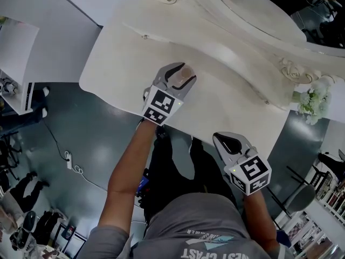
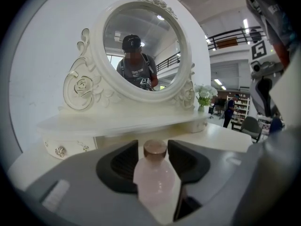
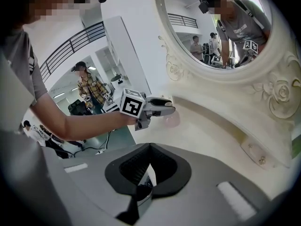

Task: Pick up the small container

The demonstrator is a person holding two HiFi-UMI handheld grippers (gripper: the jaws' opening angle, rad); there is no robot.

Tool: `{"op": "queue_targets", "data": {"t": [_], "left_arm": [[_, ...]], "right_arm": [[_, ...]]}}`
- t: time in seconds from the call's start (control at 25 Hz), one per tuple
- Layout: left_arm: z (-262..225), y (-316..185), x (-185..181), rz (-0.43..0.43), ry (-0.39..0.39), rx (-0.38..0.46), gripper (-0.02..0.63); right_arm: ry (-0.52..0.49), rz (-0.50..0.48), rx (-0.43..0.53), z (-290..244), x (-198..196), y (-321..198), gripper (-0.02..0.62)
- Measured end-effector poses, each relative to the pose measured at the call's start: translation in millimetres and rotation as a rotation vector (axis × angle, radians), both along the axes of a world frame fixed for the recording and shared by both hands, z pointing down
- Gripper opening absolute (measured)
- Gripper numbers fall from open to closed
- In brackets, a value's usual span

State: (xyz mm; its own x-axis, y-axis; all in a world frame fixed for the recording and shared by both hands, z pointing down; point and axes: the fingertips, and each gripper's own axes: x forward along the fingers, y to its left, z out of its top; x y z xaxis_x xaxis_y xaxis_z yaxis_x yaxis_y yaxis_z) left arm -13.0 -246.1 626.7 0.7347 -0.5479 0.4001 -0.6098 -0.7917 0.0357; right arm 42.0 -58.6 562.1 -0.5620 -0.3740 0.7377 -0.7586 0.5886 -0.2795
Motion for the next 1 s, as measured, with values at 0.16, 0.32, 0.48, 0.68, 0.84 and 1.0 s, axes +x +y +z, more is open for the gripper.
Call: {"op": "queue_targets", "data": {"t": [0.16, 0.32, 0.48, 0.68, 0.84, 1.0], "left_arm": [[3.6, -4.5, 6.3, 0.001, 0.002, 0.004, 0.161], [4.5, -5.5, 10.4, 0.005, 0.004, 0.020, 0.132], [3.7, -5.1, 9.5, -0.004, -0.038, 0.017, 0.130], [-3.7, 3.3, 13.9, 0.015, -0.058, 0.023, 0.130], [-20.5, 13.2, 17.4, 0.042, -0.070, 0.031, 0.130], [-43.5, 20.4, 17.3, 0.058, -0.093, 0.030, 0.130]], "right_arm": [[0.002, -0.005, -0.002, 0.9, 3.1, -4.4, 0.002], [0.002, -0.009, 0.002, 0.8, 8.2, -10.4, 0.002], [-0.001, -0.015, 0.011, -4.8, 11.9, -16.5, 0.002], [-0.005, -0.023, 0.038, -13.8, 14.8, -27.7, 0.002], [-0.013, -0.032, 0.063, -26.2, 15.9, -36.7, 0.002], [-0.025, -0.033, 0.099, -42.9, 16.9, -48.1, 0.002]]}}
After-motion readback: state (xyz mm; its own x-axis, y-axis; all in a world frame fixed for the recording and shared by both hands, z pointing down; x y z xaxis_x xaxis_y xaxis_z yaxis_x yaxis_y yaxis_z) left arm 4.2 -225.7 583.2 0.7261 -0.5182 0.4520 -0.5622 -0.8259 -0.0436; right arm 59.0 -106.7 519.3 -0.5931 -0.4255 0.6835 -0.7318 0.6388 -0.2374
